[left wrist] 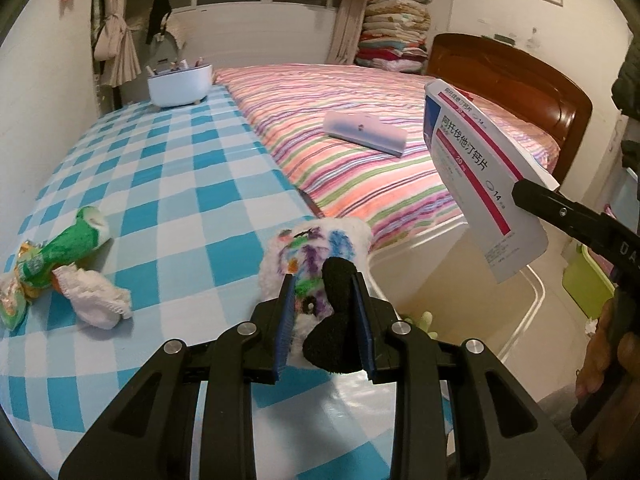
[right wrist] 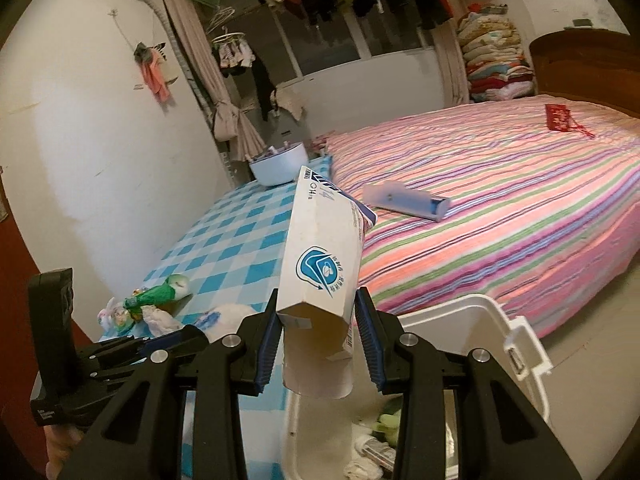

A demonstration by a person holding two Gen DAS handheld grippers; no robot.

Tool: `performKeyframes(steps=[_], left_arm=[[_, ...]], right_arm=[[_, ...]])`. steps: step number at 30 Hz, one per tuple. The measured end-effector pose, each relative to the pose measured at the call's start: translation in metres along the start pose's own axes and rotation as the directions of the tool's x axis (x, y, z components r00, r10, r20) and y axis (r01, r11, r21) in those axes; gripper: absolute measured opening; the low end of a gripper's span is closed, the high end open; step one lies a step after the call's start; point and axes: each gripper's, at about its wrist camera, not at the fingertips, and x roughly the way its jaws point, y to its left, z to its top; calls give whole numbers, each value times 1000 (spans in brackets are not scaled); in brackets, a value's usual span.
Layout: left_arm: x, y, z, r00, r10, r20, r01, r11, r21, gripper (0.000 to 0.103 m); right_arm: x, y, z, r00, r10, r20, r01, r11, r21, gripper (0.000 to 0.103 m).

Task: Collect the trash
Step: 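Carry the tissue box and plush toy in both tools over the bin, then open the right tool to drop the box while the left tool drops the plush toy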

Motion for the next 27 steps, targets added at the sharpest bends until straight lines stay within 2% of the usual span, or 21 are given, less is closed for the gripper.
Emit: performKeyframes(steps=[13, 20, 27], left_arm=[[5, -21, 2, 999, -33, -6, 33, 999, 36, 27], [9, -28, 1, 999, -37, -13, 38, 998, 53, 28], [13, -38, 3, 998, -59, -18, 60, 996, 60, 28]], right_arm=[[-23, -39, -11, 994, -109, 21, 107, 991, 84, 40], [-27, -47, -12, 991, -131, 32, 125, 984, 129, 62], [-35, -50, -9, 988, -133, 78, 120, 981, 151, 63]])
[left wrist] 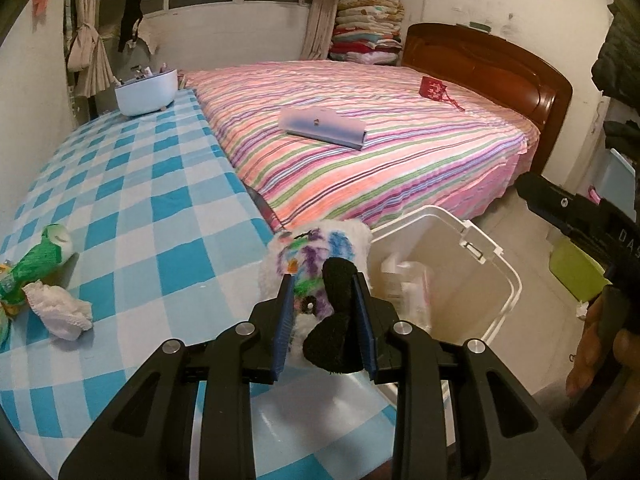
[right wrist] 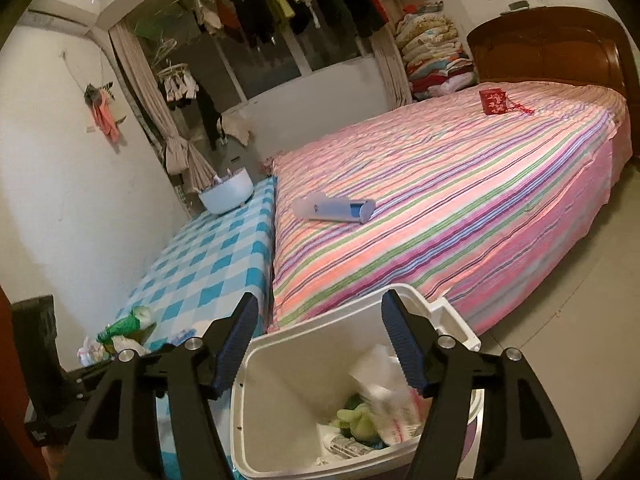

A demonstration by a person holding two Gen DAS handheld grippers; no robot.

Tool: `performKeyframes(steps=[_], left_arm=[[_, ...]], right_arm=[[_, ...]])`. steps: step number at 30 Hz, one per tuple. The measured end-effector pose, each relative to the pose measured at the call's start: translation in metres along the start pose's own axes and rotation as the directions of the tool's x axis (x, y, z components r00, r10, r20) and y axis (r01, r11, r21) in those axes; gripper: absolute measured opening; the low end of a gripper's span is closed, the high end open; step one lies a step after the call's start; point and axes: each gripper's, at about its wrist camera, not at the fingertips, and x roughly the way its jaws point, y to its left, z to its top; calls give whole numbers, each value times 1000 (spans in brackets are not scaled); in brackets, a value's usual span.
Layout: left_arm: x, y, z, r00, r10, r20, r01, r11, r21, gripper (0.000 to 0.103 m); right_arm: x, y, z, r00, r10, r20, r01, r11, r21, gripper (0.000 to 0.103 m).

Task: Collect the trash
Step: 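Open the right tool to drop the box while the left tool drops the plush toy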

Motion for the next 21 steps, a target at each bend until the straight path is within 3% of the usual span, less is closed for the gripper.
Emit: performKeyframes(steps=[11, 16, 20, 21], left_arm=[[18, -36, 7, 997, -77, -30, 78, 996, 38, 30], [28, -47, 6, 995, -89, -48, 91, 994, 54, 31], [30, -45, 8, 996, -80, -48, 83, 995, 55, 42], [31, -44, 8, 996, -75, -45, 78, 996, 53, 51]], right_arm=[[-22, -4, 7, 992, -7, 123, 2, 999, 41, 63], [-25, -10, 10, 991, -16, 136, 6, 998, 70, 63], [-25, -8, 10, 990, -12, 138, 3, 998, 67, 63], [-24, -7, 10, 990, -11, 138, 3, 998, 64, 63]])
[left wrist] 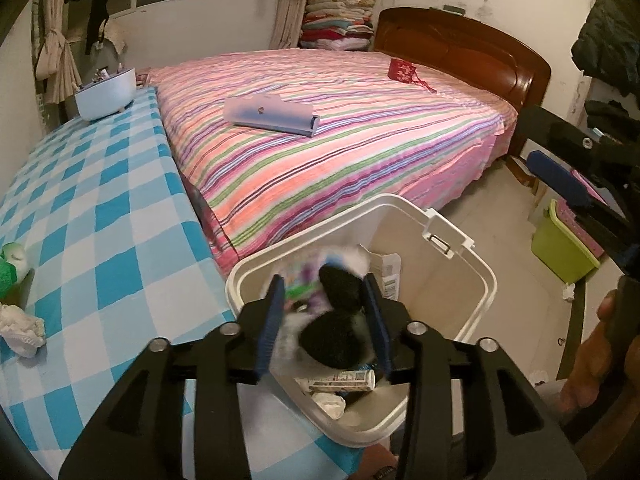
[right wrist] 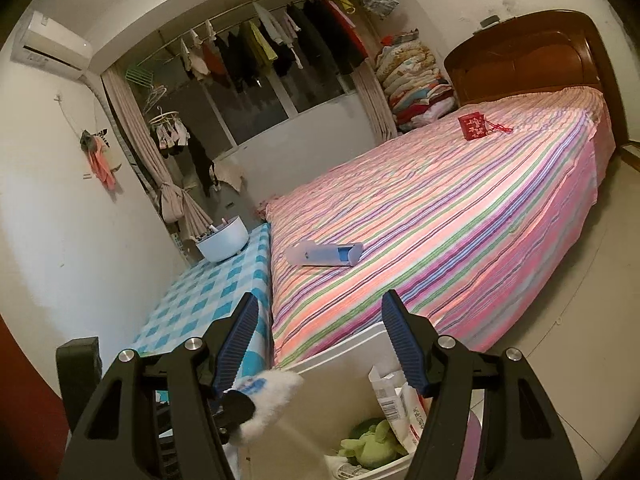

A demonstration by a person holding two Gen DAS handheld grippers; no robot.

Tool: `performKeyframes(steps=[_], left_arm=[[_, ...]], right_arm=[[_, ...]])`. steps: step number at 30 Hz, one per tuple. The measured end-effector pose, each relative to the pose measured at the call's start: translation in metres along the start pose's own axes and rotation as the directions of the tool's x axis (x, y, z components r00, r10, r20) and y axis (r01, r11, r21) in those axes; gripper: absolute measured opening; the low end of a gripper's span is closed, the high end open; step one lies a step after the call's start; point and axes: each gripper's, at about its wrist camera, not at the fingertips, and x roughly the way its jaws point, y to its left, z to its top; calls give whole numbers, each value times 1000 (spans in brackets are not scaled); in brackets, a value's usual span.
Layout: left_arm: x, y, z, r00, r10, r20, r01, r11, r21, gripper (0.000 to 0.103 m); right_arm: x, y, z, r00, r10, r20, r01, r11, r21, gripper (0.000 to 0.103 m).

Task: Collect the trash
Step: 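Open the right tool to drop the box while the left tool drops the plush toy, then move both empty tools back toward the crumpled white tissue on the table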

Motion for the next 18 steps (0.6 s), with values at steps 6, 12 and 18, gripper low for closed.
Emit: performKeyframes(steps=[6, 12, 18], left_arm=[[-5, 10, 2, 999, 44, 32, -43, 999, -23, 83], [-21, 40, 4, 991, 117, 69, -111, 990, -86, 83], [-38, 79, -2, 969, 231, 85, -218, 966, -135, 84]], right_arm=[[0, 2, 1, 1000, 1, 2, -1, 1000, 7, 63], [6, 11, -1, 999, 31, -14, -31, 1000, -1, 63], [22, 36, -8, 994, 84, -64, -85, 996, -24, 63]])
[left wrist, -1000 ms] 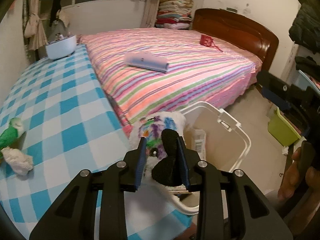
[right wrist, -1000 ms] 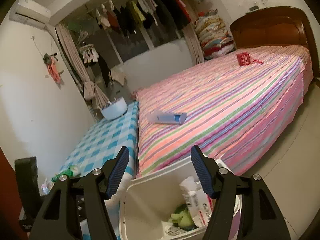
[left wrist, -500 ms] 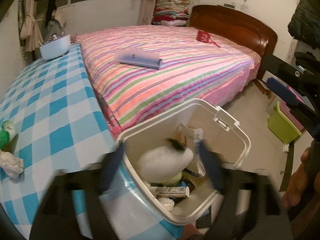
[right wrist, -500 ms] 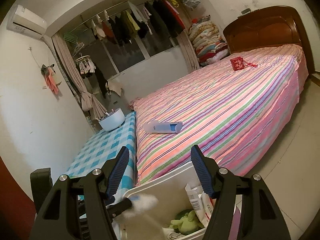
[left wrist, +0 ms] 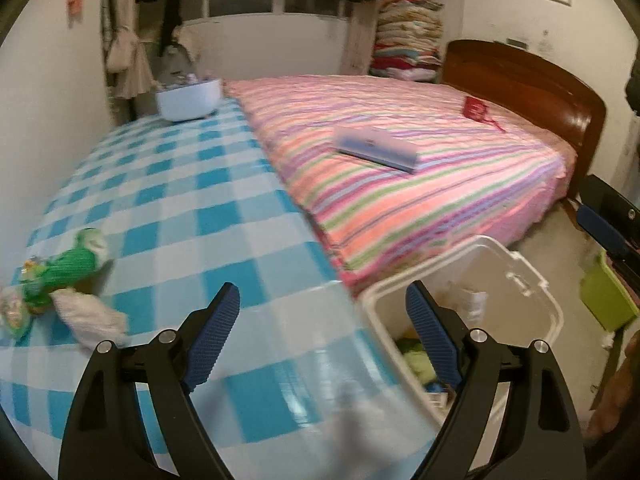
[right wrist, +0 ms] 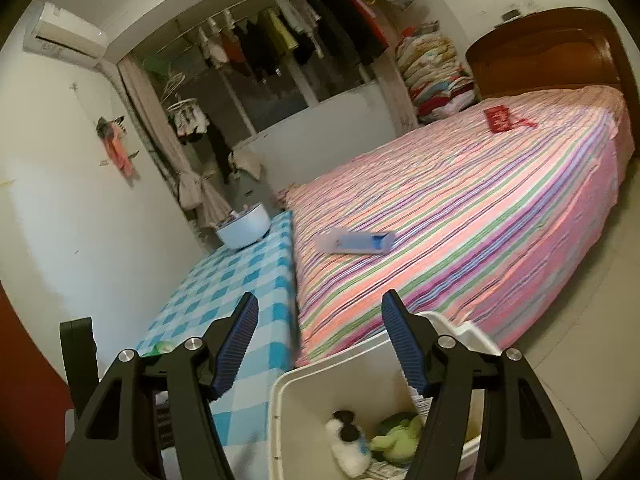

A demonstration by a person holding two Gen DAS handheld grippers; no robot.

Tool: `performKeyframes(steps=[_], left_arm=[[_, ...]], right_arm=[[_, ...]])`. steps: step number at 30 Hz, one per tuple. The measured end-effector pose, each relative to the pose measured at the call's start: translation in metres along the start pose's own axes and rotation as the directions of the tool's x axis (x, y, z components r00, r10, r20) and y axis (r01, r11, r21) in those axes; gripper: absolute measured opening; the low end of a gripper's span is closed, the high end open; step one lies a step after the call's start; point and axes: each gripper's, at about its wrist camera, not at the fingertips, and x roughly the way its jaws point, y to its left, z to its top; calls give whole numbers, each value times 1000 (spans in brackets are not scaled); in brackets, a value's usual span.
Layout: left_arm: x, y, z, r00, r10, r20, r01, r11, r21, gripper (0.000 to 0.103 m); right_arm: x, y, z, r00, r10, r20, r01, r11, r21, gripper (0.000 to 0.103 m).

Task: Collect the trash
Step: 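Move both empty tools back toward the crumpled white tissue on the table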

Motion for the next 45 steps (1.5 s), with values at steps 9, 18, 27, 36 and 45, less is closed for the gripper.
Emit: performKeyframes(steps=[9, 18, 27, 36, 45], left_arm=[[-30, 65, -10, 990, 135, 28, -133, 988, -80, 87], [-57, 140, -35, 963, 271, 12, -265, 951, -161, 87], [-89, 230, -61, 926, 374, -41, -369, 879, -303, 87], [-84, 291, -70, 954, 281, -105, -298, 839, -456, 87], [-60, 336, -69, 972, 177, -155, -234, 799, -555, 87]], right_arm=[[42, 62, -19, 986, 131, -98, -138, 988, -67, 63], [80, 133, -53, 940, 249, -232, -285, 949, -133, 63], [115, 191, -81, 882, 313, -353, -391, 903, -177, 63], [149, 253, -113, 807, 336, -486, -504, 821, -270, 63], [190, 281, -145, 771, 223, -597, -514, 772, -375, 63]])
